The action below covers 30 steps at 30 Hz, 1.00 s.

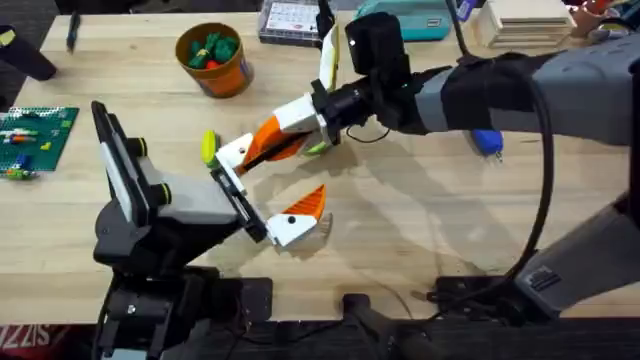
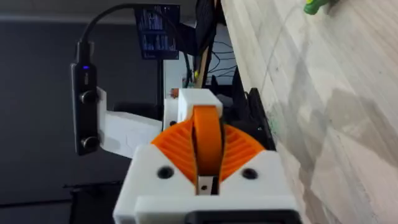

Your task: Pick up the gripper from the table and insert it into the empty holder that is missing its gripper. Then pick up a screw, insert it into the mounting hole, and use the screwdriver to tighten it. Finally, clean up the table by picking up the vegetable and placing it into the bucket.

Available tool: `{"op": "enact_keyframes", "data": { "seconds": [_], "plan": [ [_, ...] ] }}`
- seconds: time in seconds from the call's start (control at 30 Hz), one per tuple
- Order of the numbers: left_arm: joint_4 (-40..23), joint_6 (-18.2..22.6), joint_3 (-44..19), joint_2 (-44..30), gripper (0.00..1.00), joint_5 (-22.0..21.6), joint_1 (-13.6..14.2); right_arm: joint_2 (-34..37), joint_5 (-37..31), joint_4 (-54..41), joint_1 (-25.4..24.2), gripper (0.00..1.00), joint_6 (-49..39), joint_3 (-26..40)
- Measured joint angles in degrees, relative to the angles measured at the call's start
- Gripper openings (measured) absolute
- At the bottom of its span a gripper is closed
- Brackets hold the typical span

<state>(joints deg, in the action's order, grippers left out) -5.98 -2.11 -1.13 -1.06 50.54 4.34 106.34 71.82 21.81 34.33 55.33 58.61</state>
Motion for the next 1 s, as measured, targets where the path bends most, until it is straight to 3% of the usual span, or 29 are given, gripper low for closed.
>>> {"op": "enact_keyframes", "data": {
  "seconds": [0.13,0.43,0.57,0.77,1.0],
  "plan": [
    [0.0,1.0,0.0,0.0,0.996,0.1,0.0,0.0,0.0,-0.4,-0.1,0.216,0.0,0.0],
    [0.0,2.6,0.0,0.0,0.996,1.9,0.6,0.0,0.5,-0.8,-1.9,0.295,0.3,0.0],
    [-0.1,3.5,0.0,0.1,0.996,3.7,1.1,0.0,0.5,-0.9,-4.0,0.429,1.5,0.0],
    [-0.2,4.1,0.0,0.4,0.996,4.7,1.2,-1.2,2.1,-1.2,-7.0,0.541,3.5,-0.2],
    [-0.2,4.3,0.0,0.4,0.996,5.2,1.2,-5.1,3.3,-0.9,-11.0,0.571,4.2,-0.3]
  ]
}}
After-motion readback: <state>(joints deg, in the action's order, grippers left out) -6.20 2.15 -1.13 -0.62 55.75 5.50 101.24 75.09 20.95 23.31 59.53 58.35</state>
